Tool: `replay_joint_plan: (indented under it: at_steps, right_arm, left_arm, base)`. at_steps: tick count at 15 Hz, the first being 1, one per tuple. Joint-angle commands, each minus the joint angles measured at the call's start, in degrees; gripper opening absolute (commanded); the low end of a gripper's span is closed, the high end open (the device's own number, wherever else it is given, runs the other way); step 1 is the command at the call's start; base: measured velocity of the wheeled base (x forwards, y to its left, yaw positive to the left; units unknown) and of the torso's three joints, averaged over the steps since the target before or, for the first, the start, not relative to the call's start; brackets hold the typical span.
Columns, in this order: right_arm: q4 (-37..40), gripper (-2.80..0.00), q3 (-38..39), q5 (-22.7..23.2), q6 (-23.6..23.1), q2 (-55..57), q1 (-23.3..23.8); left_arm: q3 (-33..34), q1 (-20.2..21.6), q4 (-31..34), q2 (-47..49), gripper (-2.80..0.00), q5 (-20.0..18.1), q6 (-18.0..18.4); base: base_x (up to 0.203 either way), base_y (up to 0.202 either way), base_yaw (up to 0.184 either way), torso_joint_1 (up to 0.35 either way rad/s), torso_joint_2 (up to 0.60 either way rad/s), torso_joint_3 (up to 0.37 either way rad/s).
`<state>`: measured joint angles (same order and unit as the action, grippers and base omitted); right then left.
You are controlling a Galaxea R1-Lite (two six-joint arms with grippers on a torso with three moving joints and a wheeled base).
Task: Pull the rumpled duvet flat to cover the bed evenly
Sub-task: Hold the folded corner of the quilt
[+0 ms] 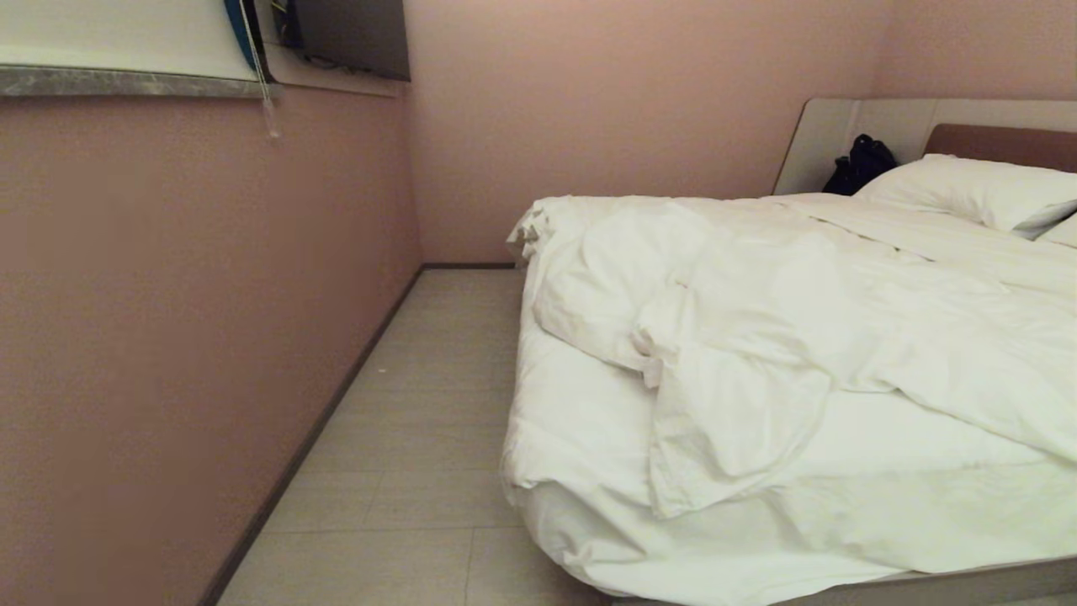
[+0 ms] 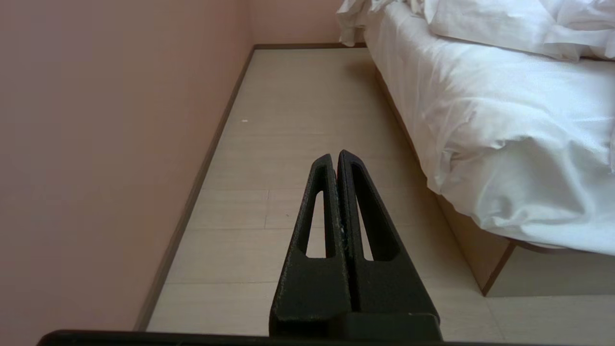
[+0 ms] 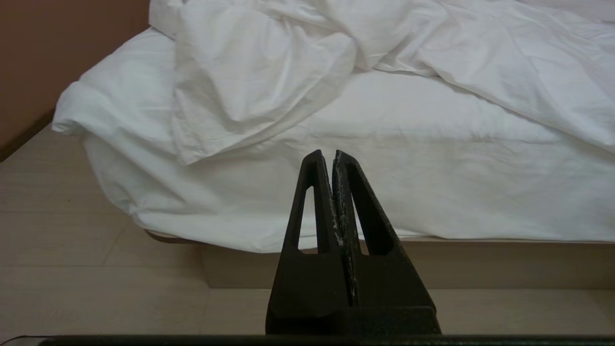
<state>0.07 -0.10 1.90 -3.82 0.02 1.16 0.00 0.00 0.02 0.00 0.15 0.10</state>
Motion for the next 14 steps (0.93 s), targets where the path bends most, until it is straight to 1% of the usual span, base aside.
replay_joint_plan:
  at_steps: [1, 12, 14]
  right_arm:
    - [0.0, -2.8, 0.0, 0.0, 0.0, 0.0, 0.0]
    - [0.0, -2.8, 0.0, 0.0, 0.0, 0.0, 0.0]
    - [0.0, -2.8, 0.0, 0.0, 0.0, 0.0, 0.0]
  left_arm:
    - [0.0, 0.0, 0.0, 0.0, -2.8, -0.1, 0.1]
    - [0.0, 0.0, 0.1, 0.0, -2.8, -0.1, 0.2]
    - [0.0, 0.0, 0.1, 0.0, -2.8, -0.1, 0.2]
  base:
    - [0.0, 0.0, 0.0, 0.0, 0.0, 0.0]
    - [0.0, 0.0, 0.0, 0.0, 0.0, 0.0]
    - [-0.005, 0.098, -0.008, 0.002, 0.0, -0.001]
